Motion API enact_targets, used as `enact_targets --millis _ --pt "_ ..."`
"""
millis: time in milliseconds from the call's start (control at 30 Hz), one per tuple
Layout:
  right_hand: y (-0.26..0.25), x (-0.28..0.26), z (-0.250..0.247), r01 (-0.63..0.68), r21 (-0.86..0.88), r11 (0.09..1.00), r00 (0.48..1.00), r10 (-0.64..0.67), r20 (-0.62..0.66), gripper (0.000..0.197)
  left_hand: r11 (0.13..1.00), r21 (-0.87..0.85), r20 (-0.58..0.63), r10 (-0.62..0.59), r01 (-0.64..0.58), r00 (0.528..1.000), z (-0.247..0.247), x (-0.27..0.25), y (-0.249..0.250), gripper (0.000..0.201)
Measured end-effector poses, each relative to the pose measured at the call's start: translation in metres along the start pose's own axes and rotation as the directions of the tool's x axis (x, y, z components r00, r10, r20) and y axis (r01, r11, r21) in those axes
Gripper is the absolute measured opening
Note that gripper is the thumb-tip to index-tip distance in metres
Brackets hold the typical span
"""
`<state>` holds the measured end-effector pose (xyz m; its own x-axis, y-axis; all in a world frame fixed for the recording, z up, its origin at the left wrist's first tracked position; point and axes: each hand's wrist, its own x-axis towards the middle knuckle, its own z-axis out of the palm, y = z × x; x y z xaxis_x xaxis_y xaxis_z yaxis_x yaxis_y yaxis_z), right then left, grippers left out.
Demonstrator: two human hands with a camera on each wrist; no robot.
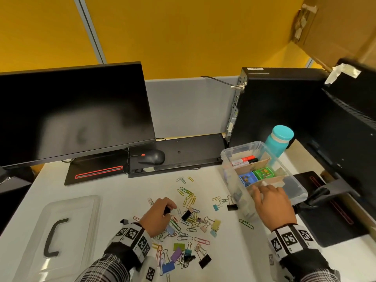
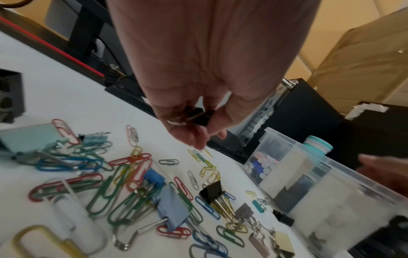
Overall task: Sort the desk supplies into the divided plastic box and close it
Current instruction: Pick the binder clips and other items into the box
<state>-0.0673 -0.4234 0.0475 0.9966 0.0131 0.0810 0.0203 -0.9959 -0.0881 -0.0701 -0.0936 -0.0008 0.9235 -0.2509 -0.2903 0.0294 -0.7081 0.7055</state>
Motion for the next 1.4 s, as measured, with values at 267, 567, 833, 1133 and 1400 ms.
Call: enact_targets --millis 267,567,833,1133,1400 --pt "0.046 0.013 0.020 -0.447 0.142 0.883 0.890 0.455 -0.034 0.053 0.931 0.076 0.053 0.354 -0.357 0.934 0.029 0.021 0.109 0.025" --pt "0.047 0.011 0.033 -0.430 0.254 0.866 0.877 0.467 -0.109 0.048 0.753 0.308 0.161 0.562 -0.582 0.811 0.094 0.077 0.210 0.039" --pt "0.048 0.011 0.026 -0.436 0.242 0.867 0.887 0.459 -0.045 0.047 0.823 0.194 0.010 0.543 -0.534 0.840 0.068 0.057 0.167 0.042" --pt "-0.025 0.000 -0.010 0.185 0.305 0.934 0.949 -0.088 -0.303 0.034 0.906 0.365 0.038 0.218 -0.216 0.975 0.013 0.031 0.037 0.032" --pt "-0.068 -0.004 0.060 0.059 0.107 0.992 0.960 -0.086 0.268 0.047 0.821 0.508 0.197 0.183 -0.260 0.963 0.022 0.029 0.016 0.041"
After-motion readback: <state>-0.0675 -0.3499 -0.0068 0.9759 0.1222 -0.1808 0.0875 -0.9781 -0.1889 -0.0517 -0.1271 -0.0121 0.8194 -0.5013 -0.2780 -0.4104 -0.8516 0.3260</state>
